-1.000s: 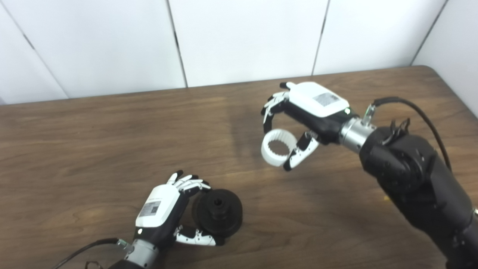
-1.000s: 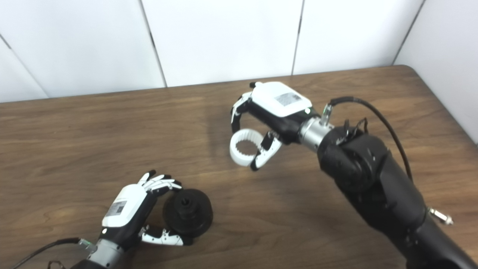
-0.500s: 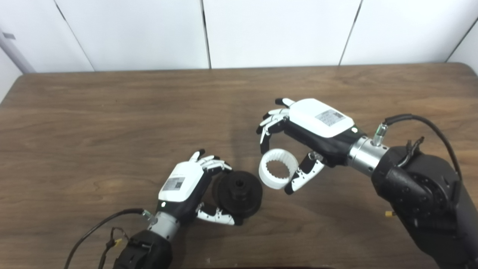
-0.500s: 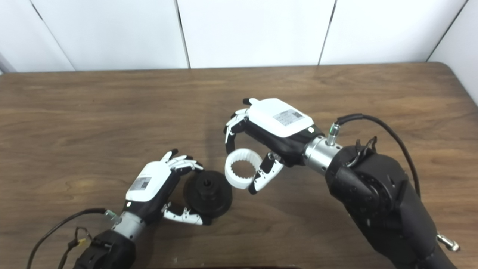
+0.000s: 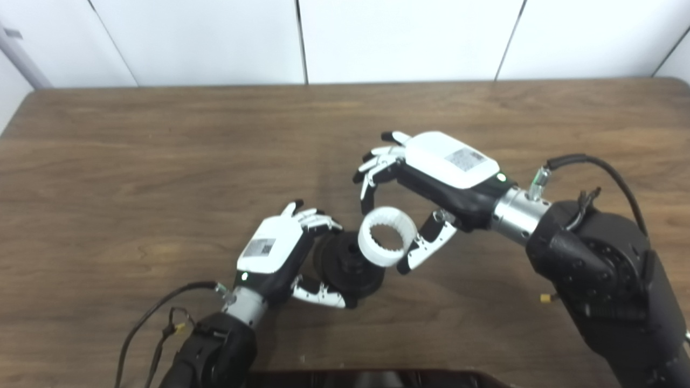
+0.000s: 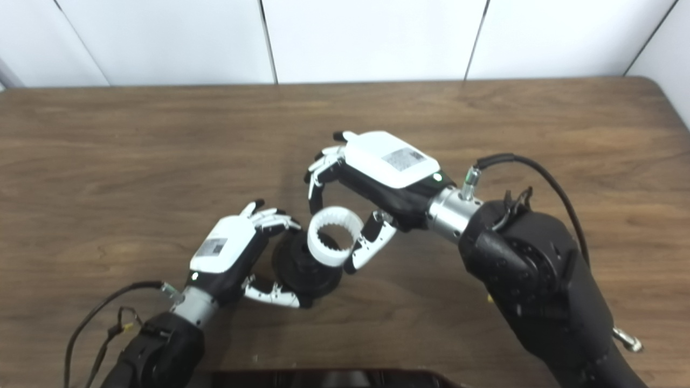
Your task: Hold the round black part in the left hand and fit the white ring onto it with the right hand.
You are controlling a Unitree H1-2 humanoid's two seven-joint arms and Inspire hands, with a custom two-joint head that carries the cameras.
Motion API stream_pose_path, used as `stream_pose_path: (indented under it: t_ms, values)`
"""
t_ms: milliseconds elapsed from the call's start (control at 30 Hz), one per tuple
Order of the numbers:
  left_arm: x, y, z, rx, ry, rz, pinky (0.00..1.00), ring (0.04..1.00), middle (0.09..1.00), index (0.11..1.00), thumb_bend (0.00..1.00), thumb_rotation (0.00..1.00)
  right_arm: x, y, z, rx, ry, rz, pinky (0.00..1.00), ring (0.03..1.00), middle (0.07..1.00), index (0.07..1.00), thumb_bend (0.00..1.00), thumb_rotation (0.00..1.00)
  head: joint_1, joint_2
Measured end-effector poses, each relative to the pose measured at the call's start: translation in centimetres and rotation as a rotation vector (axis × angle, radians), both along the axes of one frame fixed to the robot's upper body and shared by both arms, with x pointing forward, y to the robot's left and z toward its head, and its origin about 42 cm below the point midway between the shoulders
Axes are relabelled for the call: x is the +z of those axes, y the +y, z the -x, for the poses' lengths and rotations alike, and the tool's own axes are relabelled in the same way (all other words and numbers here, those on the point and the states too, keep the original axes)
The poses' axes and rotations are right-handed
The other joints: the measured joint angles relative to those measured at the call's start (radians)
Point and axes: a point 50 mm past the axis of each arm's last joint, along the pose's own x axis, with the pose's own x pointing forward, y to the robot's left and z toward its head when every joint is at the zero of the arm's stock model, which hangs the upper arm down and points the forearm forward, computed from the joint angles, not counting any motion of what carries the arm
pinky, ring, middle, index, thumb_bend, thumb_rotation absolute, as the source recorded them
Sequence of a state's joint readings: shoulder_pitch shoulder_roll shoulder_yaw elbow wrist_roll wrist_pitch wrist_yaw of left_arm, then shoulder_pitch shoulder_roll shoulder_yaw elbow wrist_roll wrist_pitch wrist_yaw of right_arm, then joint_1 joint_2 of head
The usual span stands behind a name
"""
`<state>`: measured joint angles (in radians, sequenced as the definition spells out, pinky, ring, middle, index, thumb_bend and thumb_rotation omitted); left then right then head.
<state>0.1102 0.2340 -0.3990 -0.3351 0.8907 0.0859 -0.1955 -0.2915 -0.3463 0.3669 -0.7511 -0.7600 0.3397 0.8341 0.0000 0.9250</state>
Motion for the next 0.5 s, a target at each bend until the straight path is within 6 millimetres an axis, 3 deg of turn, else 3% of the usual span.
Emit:
stream_pose_path:
  t_ms: [500]
  values:
    - [0.2, -0.2, 0.1, 0.004, 0.006, -0.002, 1.00, 0.879, 0.779, 0.482, 0.53, 0.06, -1.7, 1.4, -1.2, 0.012, 0.020, 0.019, 1.00, 0.870, 0.787, 0.482, 0.53, 0.14, 0.000, 0.005]
